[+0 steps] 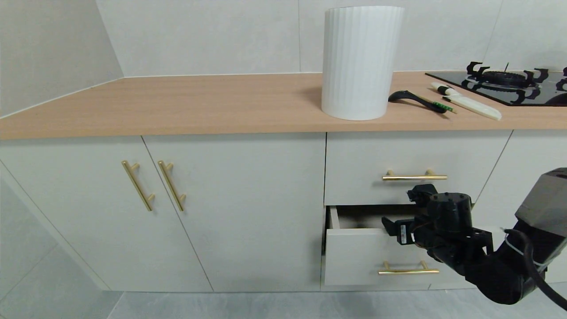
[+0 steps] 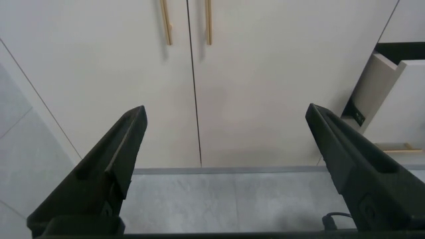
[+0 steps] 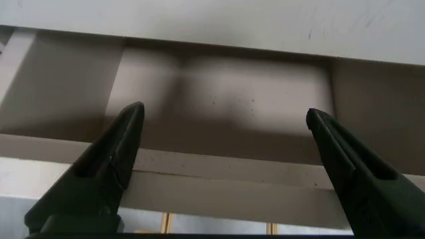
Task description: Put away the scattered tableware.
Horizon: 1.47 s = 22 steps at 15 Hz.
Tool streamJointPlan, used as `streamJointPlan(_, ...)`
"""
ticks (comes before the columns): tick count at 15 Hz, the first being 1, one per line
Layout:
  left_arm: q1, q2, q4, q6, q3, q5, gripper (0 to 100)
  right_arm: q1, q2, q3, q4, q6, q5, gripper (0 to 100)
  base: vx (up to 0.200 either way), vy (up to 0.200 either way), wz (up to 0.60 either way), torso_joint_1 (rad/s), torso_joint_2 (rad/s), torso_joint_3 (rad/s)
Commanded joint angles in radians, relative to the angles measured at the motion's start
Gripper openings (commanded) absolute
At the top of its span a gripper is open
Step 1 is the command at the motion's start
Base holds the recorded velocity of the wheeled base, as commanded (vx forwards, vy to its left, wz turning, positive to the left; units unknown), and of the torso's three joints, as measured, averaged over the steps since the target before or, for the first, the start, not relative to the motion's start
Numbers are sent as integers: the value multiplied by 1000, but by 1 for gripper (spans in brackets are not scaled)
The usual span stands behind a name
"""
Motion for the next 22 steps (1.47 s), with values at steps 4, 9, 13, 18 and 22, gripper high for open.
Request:
streamJointPlan(4, 0, 1, 0, 0, 0, 0, 100, -2, 10, 7, 17, -2, 1, 100, 0, 0, 0, 0, 0, 0)
streamJointPlan(9, 0, 1, 0, 0, 0, 0, 100, 7, -91, 5, 207, 1, 8, 100, 0, 0, 0, 0, 0, 0)
streamJointPlan(13, 0, 1, 0, 0, 0, 0, 100, 20, -139, 0, 326, 1, 14, 100, 0, 0, 0, 0, 0, 0)
streamJointPlan(18, 0, 1, 0, 0, 0, 0, 100, 47, -255, -42, 649, 1, 88, 100, 0, 0, 0, 0, 0, 0)
streamJointPlan(22, 0, 1, 0, 0, 0, 0, 100, 53, -306, -102, 899, 1, 143, 100, 0, 0, 0, 0, 0, 0)
